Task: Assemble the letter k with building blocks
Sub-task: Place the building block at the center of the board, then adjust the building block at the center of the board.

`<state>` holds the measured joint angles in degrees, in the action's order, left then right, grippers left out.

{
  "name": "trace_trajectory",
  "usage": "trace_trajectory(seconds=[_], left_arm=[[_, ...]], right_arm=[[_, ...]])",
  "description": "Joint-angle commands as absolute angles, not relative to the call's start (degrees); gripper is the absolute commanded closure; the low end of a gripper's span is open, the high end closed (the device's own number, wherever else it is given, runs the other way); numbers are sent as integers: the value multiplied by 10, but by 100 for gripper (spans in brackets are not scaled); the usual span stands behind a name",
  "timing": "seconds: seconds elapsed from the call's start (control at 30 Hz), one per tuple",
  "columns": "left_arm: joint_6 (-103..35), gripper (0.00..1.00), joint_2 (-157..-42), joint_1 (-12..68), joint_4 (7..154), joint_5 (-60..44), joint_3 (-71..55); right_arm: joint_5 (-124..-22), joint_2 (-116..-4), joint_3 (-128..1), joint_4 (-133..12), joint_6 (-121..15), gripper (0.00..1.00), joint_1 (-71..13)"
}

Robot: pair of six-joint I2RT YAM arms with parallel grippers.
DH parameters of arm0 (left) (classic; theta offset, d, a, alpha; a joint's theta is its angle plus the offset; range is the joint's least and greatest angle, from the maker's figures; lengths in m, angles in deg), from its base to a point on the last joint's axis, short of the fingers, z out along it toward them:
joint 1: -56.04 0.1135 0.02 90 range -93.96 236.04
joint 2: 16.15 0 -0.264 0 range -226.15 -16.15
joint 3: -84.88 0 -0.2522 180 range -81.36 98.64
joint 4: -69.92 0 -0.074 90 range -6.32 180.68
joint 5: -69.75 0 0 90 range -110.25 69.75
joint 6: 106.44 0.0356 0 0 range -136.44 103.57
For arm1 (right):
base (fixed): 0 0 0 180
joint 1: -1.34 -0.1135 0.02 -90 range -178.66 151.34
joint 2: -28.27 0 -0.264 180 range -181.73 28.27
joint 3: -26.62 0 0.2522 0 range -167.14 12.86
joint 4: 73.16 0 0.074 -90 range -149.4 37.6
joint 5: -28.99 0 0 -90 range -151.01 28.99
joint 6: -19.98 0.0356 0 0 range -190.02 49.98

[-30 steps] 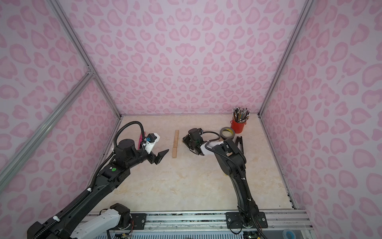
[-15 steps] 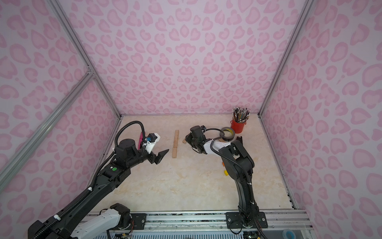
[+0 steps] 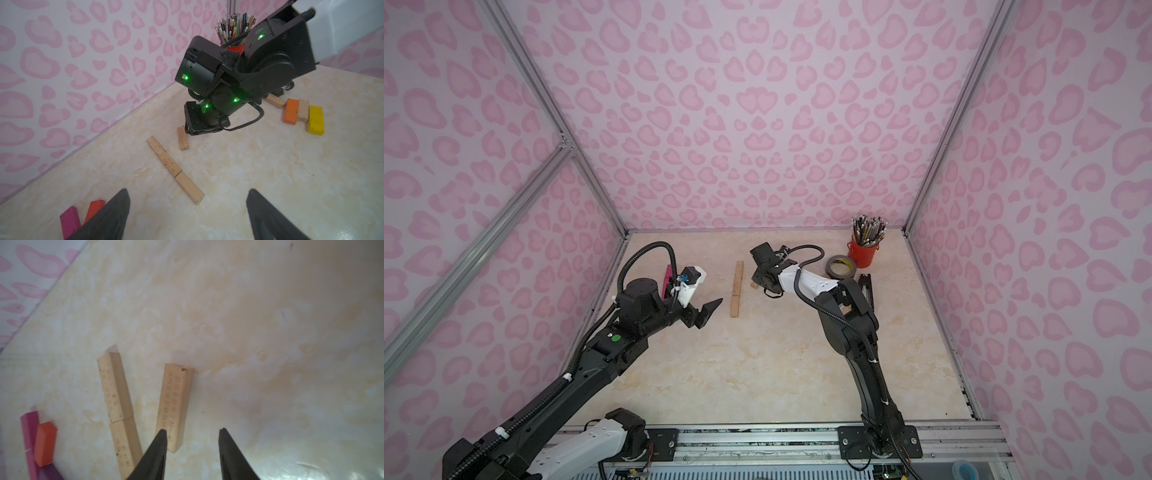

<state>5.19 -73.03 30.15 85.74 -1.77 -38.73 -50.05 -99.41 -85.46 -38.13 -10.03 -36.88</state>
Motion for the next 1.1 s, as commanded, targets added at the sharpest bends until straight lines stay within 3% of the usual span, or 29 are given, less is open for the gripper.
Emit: trace_trajectory(seconds=[0.0, 0.47, 1.07], left_arm=[[52, 10, -732, 302, 858, -27, -381], [53, 10, -730, 303, 860, -45, -381], [53, 11, -729, 306, 862, -57, -381]], right_arm=[[-451, -1013, -890, -304, -152, 56, -380], [-437, -1107, -1028, -253, -186, 57, -400], [-459, -1127, -1058, -237, -182, 63, -401]])
